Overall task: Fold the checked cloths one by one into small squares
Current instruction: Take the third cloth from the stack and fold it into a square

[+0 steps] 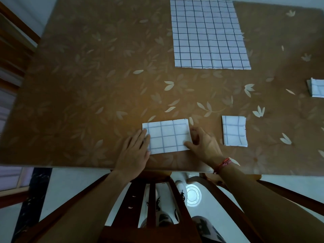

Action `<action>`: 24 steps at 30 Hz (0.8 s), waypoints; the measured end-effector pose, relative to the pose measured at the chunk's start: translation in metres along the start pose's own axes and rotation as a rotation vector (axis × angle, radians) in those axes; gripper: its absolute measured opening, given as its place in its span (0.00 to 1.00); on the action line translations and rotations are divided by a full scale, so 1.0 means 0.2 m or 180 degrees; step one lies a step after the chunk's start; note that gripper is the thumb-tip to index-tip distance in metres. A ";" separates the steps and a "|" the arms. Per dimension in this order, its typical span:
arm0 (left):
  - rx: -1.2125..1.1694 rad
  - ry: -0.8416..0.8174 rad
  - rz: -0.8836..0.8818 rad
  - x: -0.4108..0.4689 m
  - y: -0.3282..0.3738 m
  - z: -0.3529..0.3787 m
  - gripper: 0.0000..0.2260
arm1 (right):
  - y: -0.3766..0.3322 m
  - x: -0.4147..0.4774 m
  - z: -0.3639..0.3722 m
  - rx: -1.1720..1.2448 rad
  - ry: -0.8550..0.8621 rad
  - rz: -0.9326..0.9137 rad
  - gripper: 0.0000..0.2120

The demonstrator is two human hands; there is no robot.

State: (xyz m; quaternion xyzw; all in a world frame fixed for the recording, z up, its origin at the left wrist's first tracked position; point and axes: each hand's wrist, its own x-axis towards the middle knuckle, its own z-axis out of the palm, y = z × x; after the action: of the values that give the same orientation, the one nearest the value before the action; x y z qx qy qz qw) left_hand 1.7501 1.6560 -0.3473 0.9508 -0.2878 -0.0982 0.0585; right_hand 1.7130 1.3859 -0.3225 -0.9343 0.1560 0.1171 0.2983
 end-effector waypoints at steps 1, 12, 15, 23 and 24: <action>0.0040 0.0002 -0.0012 0.00 0.00 0.00 0.24 | 0.00 0.00 0.00 -0.0043 -0.0011 0.0000 0.26; 0.0084 0.0091 0.0029 0.02 -0.01 -0.03 0.22 | -0.24 -0.02 0.16 -0.1179 0.0267 -0.1175 0.28; 0.0097 0.0010 0.0018 0.02 -0.02 -0.04 0.23 | -0.34 -0.02 0.27 -0.1110 0.0013 -0.1380 0.29; 0.0233 -0.0179 0.0157 0.05 -0.06 -0.01 0.27 | -0.36 0.00 0.39 -0.1358 -0.0341 -0.1439 0.38; 0.0250 -0.0190 0.0173 0.05 -0.06 -0.01 0.27 | -0.37 0.00 0.39 -0.1347 -0.0330 -0.1416 0.39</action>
State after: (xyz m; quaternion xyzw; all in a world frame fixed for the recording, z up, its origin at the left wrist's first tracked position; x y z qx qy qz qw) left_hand 1.7655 1.6606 -0.3484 0.9409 -0.3187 -0.1135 0.0152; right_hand 1.7290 1.4900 -0.3461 -0.9797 -0.0955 0.1264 0.1231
